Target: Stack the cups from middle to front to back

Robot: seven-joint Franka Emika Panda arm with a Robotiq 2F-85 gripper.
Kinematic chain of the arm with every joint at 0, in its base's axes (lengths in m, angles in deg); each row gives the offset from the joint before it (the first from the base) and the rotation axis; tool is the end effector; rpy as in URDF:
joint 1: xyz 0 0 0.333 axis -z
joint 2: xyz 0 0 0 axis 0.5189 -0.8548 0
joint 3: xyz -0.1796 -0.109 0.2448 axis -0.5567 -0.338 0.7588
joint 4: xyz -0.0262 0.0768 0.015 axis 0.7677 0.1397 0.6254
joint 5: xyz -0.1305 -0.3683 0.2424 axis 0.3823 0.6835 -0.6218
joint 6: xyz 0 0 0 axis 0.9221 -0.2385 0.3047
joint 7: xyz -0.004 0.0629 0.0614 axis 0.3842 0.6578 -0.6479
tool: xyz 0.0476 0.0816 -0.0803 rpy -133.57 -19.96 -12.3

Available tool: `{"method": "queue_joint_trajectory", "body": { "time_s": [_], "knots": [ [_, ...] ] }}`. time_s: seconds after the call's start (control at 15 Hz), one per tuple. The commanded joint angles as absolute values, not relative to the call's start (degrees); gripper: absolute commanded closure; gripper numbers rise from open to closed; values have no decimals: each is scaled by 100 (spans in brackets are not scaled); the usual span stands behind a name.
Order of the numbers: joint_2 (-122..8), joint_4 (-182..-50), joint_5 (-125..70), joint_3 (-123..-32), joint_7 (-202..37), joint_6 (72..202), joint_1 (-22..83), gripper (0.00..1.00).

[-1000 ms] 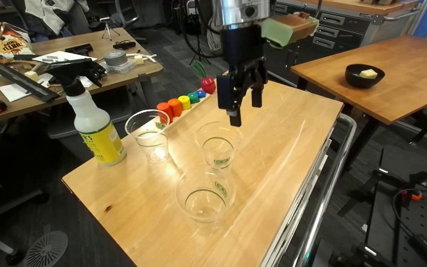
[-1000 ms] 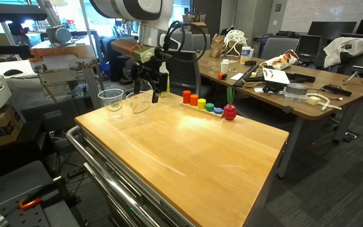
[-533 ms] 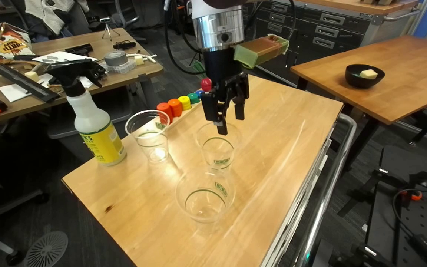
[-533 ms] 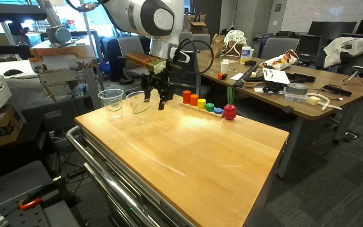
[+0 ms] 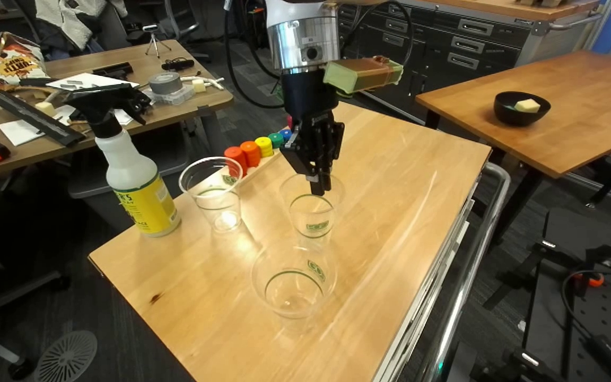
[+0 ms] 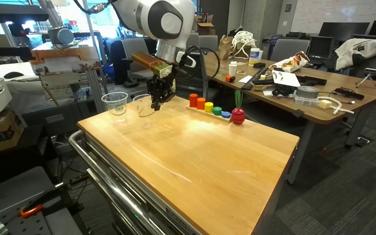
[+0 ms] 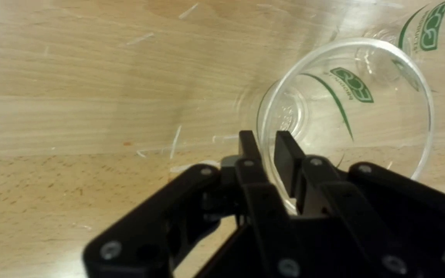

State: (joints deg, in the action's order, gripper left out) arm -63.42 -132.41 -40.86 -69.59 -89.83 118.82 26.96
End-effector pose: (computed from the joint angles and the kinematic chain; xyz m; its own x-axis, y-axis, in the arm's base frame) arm 0.6398 0.1088 0.2202 0.9610 0.1106 -0.2536 0.0652 -0.9813 -0.1809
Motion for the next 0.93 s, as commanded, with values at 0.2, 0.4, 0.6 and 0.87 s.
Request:
{"method": "queue_joint_trajectory", "body": {
  "time_s": [0.2, 0.4, 0.6, 0.87],
  "knots": [
    [-6305, -12963, -4651, -6846, -9142, 10812, 2948, 99],
    [-6202, -12768, -4713, -6939, -8927, 10544, 3027, 99],
    [-6159, -12254, -4708, -6994, -8765, 10335, 3093, 99],
    [-6456, -11015, -4593, -6980, -8571, 9692, 3050, 99]
  ]
}}
